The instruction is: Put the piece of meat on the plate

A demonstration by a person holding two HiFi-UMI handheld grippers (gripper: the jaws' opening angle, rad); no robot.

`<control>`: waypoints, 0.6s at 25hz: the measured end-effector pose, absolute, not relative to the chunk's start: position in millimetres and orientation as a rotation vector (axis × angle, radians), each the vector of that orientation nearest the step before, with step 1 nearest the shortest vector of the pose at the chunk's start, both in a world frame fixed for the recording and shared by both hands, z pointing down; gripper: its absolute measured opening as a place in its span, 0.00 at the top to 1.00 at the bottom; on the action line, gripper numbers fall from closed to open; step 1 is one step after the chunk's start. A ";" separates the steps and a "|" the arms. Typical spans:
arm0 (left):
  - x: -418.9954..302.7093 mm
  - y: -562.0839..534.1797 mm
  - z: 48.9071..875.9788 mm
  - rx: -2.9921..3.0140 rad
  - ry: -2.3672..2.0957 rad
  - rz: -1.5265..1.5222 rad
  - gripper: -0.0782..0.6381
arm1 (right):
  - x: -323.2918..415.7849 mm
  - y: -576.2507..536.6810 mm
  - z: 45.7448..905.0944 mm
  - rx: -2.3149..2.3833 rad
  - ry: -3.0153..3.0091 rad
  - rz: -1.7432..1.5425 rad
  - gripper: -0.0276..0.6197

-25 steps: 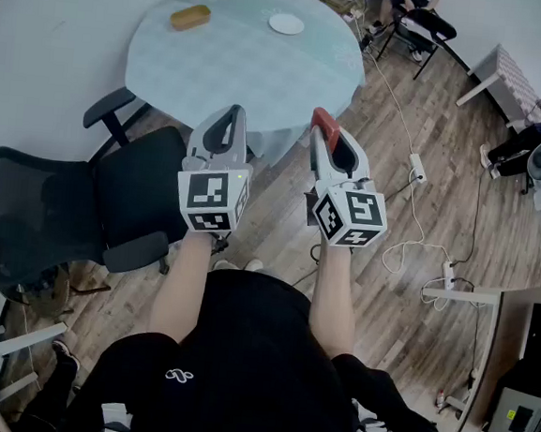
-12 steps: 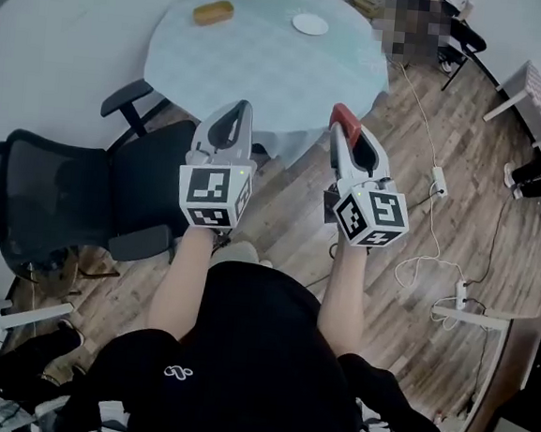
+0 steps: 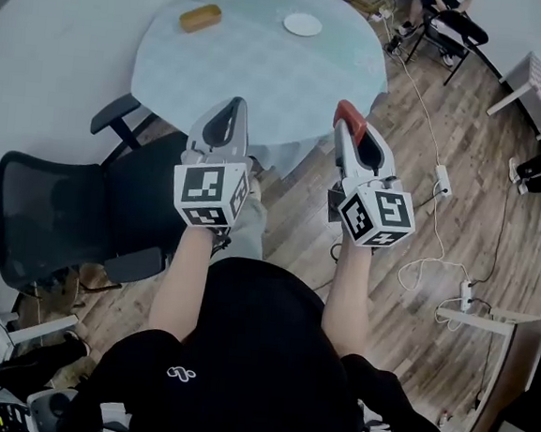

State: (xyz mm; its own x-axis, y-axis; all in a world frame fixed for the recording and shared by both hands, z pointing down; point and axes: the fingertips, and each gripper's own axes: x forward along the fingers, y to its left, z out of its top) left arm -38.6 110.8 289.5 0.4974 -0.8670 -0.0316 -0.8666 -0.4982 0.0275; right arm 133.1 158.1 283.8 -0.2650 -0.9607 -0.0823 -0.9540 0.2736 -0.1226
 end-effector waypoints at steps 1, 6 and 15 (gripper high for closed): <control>-33.5 100.4 291.0 2.715 -1.560 -0.072 0.89 | 138.4 148.6 284.8 -1.823 2.390 -0.066 0.80; -6.8 23.6 307.9 2.699 -1.529 -0.061 0.89 | 160.2 76.9 296.3 -1.882 2.417 -0.038 0.80; 9.1 -145.0 351.5 2.644 -1.459 0.106 0.89 | 153.2 -110.4 333.1 -1.834 2.422 -0.230 0.80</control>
